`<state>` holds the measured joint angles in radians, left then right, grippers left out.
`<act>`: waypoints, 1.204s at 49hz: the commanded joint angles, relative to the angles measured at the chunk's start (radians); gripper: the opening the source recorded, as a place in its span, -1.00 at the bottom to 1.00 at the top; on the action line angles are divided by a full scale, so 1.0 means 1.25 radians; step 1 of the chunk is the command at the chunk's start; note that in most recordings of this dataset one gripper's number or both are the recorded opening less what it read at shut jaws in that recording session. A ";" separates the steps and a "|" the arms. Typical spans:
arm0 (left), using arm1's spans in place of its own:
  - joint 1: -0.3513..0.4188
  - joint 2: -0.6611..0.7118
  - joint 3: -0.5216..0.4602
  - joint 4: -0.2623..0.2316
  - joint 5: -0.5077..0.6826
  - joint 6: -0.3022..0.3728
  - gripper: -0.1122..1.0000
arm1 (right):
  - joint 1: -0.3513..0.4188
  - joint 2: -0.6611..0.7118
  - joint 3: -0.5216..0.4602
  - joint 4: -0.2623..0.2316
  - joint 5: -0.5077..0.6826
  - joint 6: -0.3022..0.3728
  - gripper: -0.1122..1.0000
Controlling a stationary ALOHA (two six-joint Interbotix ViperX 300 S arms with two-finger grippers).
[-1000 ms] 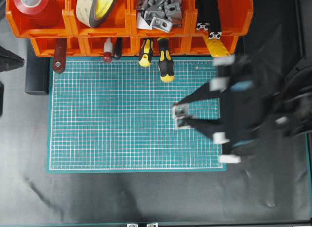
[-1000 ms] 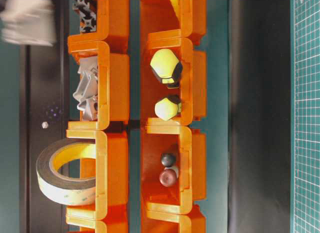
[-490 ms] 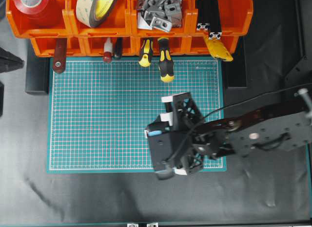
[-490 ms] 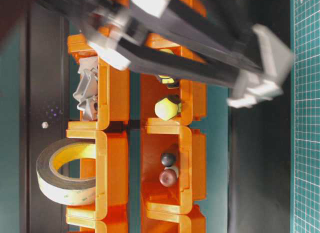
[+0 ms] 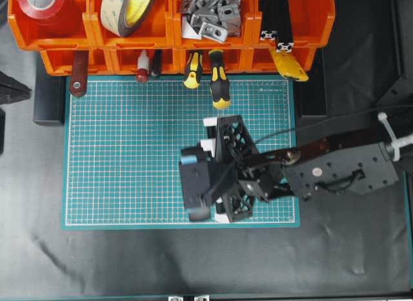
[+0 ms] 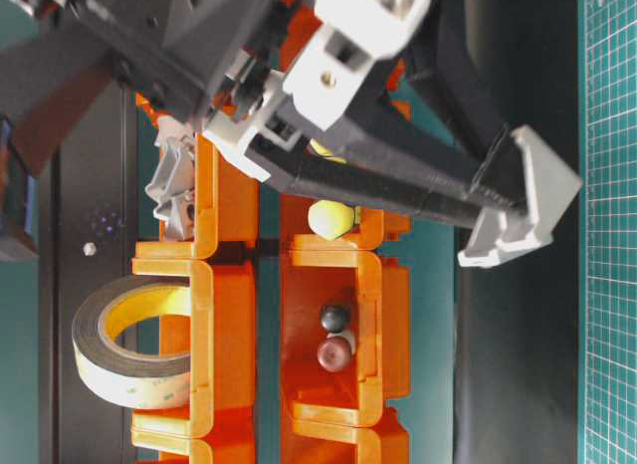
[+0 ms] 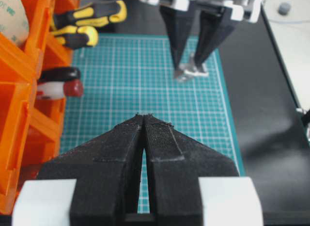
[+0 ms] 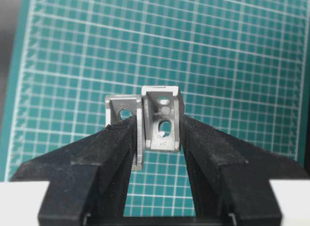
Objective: Pick corner brachets from container rack with right arm.
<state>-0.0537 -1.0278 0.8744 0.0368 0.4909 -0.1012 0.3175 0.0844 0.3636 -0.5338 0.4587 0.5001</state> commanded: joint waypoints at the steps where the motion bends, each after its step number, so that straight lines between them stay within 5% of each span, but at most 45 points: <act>1: 0.000 -0.004 -0.028 0.001 -0.001 0.000 -0.80 | -0.012 -0.011 -0.025 -0.002 -0.010 0.010 -0.28; 16: 0.002 -0.020 -0.033 0.001 0.029 0.000 -0.80 | -0.016 -0.011 -0.023 -0.001 -0.055 0.015 -0.24; 24: 0.009 -0.025 -0.034 0.001 0.042 0.000 -0.80 | -0.016 -0.010 -0.025 0.001 -0.067 0.016 0.45; 28: 0.010 -0.031 -0.034 0.001 0.049 0.000 -0.80 | -0.016 -0.010 -0.026 0.001 -0.058 0.016 0.60; 43: 0.012 -0.036 -0.036 0.001 0.058 -0.001 -0.80 | -0.005 -0.038 -0.038 0.002 -0.048 0.017 0.59; 59: -0.017 -0.032 -0.029 0.001 0.053 -0.002 -0.80 | 0.049 -0.204 -0.034 0.005 0.031 0.017 0.58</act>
<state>-0.0460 -1.0799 0.8575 0.0353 0.5691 -0.1043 0.3636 -0.0828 0.3329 -0.5292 0.4709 0.5200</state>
